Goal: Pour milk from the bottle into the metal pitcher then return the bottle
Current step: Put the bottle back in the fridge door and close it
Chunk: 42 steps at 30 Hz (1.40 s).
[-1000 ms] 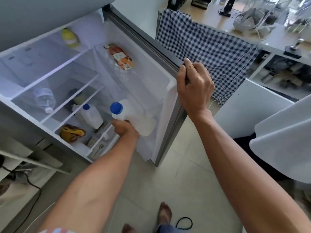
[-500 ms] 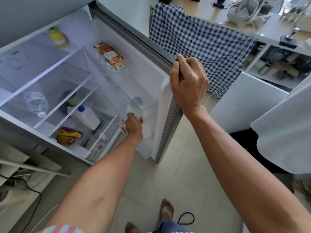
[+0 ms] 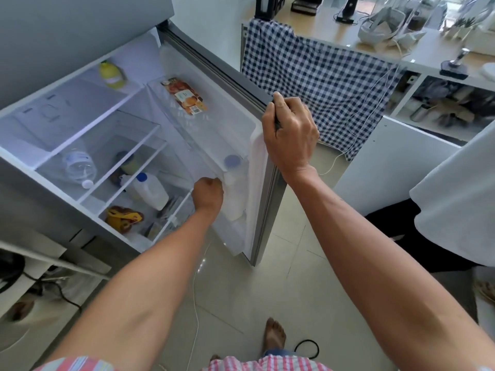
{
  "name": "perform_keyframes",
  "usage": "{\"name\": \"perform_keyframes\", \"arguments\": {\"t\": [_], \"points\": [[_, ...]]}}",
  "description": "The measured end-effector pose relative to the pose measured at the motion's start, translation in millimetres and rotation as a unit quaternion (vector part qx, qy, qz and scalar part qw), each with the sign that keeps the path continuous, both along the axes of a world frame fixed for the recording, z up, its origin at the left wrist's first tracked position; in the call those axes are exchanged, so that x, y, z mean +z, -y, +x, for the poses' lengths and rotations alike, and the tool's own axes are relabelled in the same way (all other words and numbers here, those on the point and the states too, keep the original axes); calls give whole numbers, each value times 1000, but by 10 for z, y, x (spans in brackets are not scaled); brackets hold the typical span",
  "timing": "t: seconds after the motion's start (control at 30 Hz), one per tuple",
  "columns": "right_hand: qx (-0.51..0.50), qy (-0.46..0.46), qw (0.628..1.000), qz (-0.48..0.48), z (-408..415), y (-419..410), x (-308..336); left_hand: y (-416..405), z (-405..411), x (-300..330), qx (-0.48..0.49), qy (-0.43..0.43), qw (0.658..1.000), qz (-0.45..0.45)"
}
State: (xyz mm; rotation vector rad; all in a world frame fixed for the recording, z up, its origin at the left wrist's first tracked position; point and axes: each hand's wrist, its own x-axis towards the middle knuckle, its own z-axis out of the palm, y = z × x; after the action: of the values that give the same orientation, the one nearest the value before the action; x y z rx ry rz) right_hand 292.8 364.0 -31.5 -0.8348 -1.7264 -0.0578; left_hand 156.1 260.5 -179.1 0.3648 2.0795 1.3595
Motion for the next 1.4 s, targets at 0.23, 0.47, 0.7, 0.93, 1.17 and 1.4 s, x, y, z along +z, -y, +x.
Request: {"name": "perform_keyframes", "arguments": {"t": [0.23,0.47,0.7,0.93,1.17,1.4], "points": [[38,-6,999,-28,-150,528,8,495,-264,564,68,-103,989,80],[155,13,987,-43,-440,1175,-8,997,-403,995,70,-177,975,116],[345,14,930,-123,-960,1226,-180,1436,-851,1046,124,-170,971,110],[357,215,898,-141,-1691,877,-119,1700,-1336,1107,197,-156,965,72],[392,275,876,-58,-2137,723,-178,1780,-1563,1221,348,-198,912,89],[447,264,855,-12,-2433,693,-312,1687,-1337,1365,398,-462,792,30]]}}
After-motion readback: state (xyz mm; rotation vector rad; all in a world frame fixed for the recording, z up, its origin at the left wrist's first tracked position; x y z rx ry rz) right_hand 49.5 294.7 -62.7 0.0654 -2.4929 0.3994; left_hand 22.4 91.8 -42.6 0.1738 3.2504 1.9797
